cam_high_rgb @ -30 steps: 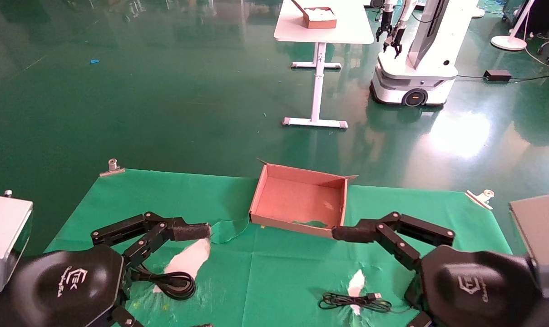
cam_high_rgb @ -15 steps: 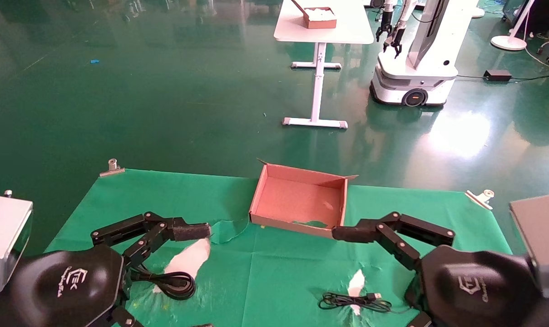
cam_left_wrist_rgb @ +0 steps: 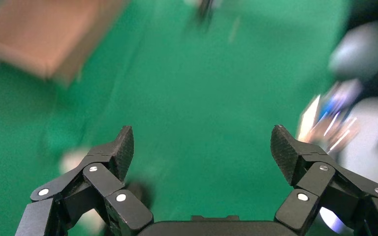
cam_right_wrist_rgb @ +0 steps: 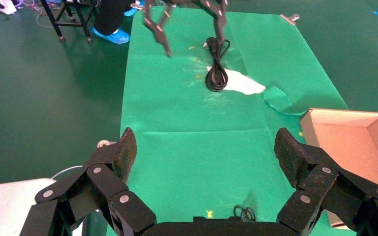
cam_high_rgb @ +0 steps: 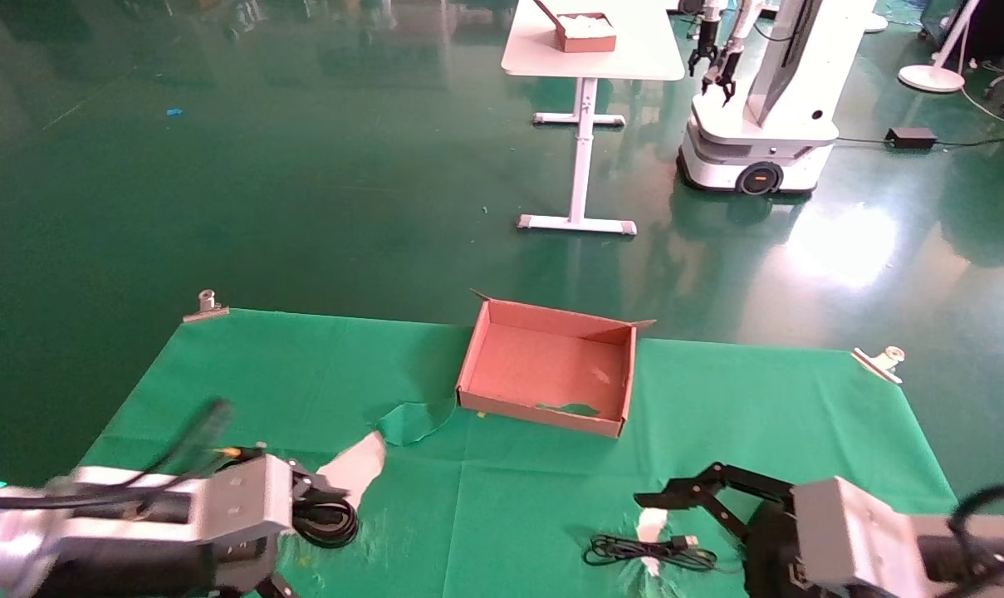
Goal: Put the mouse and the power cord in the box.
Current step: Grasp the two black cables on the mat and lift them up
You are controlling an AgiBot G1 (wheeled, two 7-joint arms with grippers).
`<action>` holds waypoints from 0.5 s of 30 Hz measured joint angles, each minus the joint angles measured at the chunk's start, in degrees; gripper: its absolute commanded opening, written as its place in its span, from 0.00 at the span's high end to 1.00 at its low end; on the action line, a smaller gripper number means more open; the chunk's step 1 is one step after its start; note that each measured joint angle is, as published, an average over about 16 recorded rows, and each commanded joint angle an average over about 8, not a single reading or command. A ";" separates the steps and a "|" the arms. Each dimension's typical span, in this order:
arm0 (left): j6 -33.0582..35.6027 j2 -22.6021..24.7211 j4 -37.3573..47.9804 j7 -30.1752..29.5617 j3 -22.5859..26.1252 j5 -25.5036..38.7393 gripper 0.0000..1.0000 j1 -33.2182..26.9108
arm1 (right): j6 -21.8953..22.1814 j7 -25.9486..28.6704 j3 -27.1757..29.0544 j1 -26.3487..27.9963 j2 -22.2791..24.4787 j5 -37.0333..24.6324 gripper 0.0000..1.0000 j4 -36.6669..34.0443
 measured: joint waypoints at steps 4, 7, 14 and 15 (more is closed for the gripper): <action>-1.02 4.55 1.63 -1.80 5.02 13.56 0.00 -4.10 | 0.03 0.33 -0.20 0.06 0.31 -0.54 0.00 0.05; -2.18 7.93 3.81 -2.52 8.12 21.81 0.00 -6.01 | -0.05 0.50 -0.13 -0.12 0.67 -0.35 0.00 0.06; -6.27 14.26 10.48 -2.59 12.99 34.66 0.00 -7.66 | -0.14 0.80 0.30 -0.62 1.70 0.37 0.00 0.01; -6.91 14.95 11.49 -2.55 13.40 35.78 0.00 -7.73 | -0.14 0.85 0.35 -0.68 1.83 0.45 0.00 0.01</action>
